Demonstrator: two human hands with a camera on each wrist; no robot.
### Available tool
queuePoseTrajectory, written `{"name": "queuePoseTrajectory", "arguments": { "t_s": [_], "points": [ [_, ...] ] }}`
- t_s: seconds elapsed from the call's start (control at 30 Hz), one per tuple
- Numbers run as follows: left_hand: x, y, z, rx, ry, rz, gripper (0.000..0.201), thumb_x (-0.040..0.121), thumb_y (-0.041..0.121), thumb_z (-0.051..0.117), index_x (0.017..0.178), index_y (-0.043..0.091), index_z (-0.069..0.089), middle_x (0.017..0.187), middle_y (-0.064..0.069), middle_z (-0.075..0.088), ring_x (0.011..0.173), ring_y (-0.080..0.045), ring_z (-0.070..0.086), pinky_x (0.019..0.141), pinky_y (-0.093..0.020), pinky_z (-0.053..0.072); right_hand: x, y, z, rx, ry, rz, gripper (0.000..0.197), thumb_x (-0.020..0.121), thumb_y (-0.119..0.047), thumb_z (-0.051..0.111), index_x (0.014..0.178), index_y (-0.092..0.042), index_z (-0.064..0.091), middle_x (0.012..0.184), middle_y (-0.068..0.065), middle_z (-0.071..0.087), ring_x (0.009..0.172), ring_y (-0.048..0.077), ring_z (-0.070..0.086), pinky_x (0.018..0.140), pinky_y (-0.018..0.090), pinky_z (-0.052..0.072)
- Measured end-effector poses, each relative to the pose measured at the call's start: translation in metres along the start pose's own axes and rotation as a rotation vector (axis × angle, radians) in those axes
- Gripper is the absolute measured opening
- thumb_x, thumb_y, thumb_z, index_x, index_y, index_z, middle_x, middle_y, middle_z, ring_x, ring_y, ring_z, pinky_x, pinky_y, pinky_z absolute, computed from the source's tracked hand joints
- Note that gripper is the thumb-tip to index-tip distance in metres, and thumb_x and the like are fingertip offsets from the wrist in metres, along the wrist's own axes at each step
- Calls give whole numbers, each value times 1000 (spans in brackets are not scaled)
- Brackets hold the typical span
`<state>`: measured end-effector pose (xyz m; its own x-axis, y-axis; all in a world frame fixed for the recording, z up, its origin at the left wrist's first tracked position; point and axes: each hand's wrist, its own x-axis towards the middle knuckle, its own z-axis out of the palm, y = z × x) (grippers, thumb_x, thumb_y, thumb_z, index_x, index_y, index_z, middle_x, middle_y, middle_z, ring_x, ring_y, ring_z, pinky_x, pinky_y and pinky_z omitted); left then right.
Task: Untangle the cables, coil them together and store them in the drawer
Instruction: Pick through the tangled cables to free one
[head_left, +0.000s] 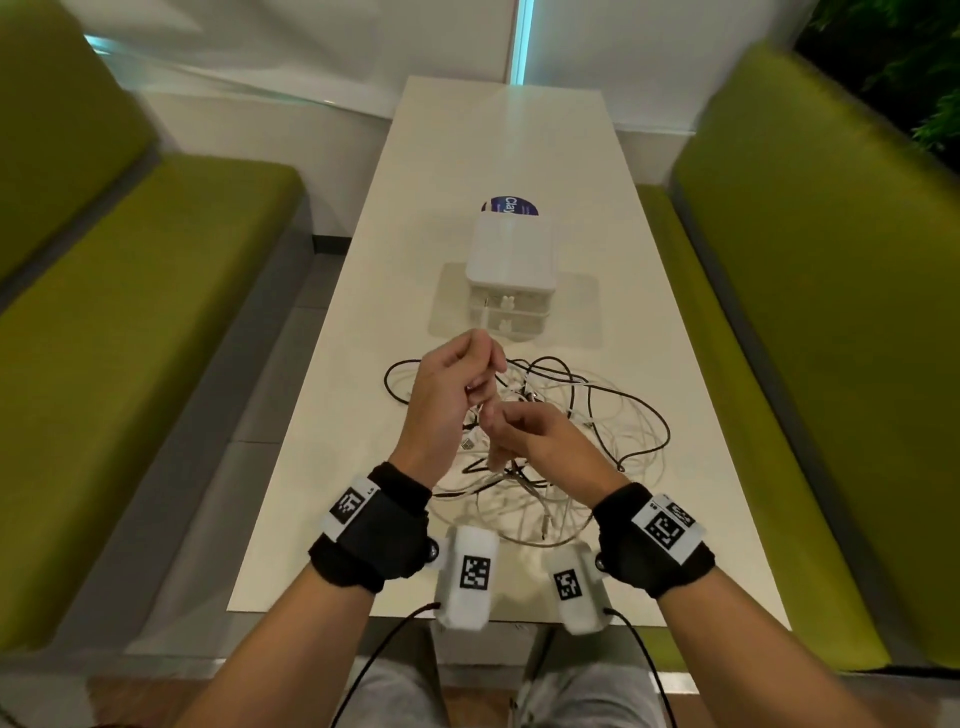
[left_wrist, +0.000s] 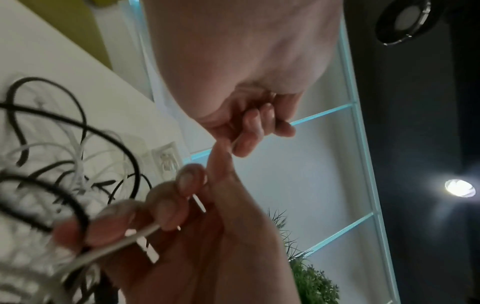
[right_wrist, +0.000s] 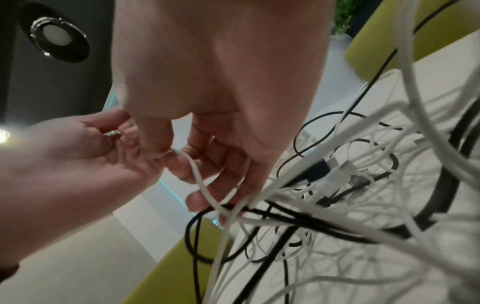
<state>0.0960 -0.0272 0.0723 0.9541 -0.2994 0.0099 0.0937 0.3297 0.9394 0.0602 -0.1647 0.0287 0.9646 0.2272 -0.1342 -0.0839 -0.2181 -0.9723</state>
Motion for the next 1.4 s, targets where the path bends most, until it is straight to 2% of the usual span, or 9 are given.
{"name": "queuePoseTrajectory", "arguments": {
  "t_s": [0.17, 0.33, 0.53, 0.63, 0.77, 0.93, 1.07, 1.23, 1.4],
  "points": [
    [13, 23, -8, 9, 31, 78, 37, 103, 16, 41, 69, 11, 54, 58, 2, 27, 49, -11, 20, 47, -25, 17, 4, 2, 6, -60, -77, 84, 52, 101, -41, 50, 72, 1, 56, 73, 18, 73, 68, 30, 69, 73, 37, 55],
    [23, 47, -24, 78, 125, 216, 38, 103, 15, 41, 69, 13, 57, 59, -1, 27, 48, -11, 18, 46, -24, 16, 6, 2, 4, -306, -24, 16, 53, 102, -43, 46, 72, 0, 56, 62, 12, 69, 52, 5, 58, 59, 10, 39],
    [14, 31, -25, 773, 55, 412, 33, 88, 36, 66, 69, 10, 60, 61, -2, 43, 57, -10, 35, 55, -29, 32, 10, 1, 5, -347, 24, -20, 41, 104, -36, 46, 68, -16, 55, 54, 1, 61, 49, 7, 57, 58, 18, 40],
    [15, 19, -33, 827, 28, 349, 24, 82, 38, 72, 78, 15, 71, 69, 1, 56, 63, -12, 49, 62, -33, 41, 8, 2, 3, -315, 134, -37, 30, 102, -30, 52, 76, -21, 65, 47, -14, 48, 45, 4, 42, 51, 18, 32],
    [12, 0, -35, 1077, -178, 114, 46, 92, 56, 45, 104, 22, 73, 94, 6, 68, 92, -11, 63, 78, -30, 46, 3, 0, -1, -318, 191, -102, 23, 99, -24, 56, 82, -23, 71, 60, 4, 58, 54, 15, 49, 56, 29, 37],
    [10, -14, -34, 1454, -294, 4, 58, 97, 57, 30, 80, 18, 69, 75, 3, 67, 75, -14, 59, 66, -28, 34, -2, 3, -1, -289, 204, -87, 23, 99, -19, 57, 83, -20, 74, 58, -20, 60, 54, 1, 49, 57, 18, 36],
    [12, -5, -37, 1425, -220, 72, 63, 96, 59, 35, 62, 13, 59, 60, 2, 60, 64, -13, 55, 62, -19, 35, -2, 6, 1, -352, 119, -65, 37, 100, -34, 54, 65, -28, 59, 50, -22, 55, 47, 0, 48, 53, 17, 35],
    [11, 12, -38, 1135, 18, 125, 66, 97, 58, 36, 57, 9, 50, 50, 5, 57, 52, -9, 52, 60, -34, 35, 0, 20, 0, -336, 98, 28, 52, 99, -52, 44, 68, -12, 49, 57, 15, 61, 46, 6, 54, 57, 21, 42],
    [17, 16, -41, 715, 234, 99, 58, 95, 63, 35, 56, 23, 49, 48, 14, 45, 48, -6, 35, 58, -32, 28, 4, 25, -9, -222, 94, 30, 52, 101, -50, 42, 66, -11, 44, 56, -8, 44, 51, 16, 63, 62, 32, 45]
  ]
}}
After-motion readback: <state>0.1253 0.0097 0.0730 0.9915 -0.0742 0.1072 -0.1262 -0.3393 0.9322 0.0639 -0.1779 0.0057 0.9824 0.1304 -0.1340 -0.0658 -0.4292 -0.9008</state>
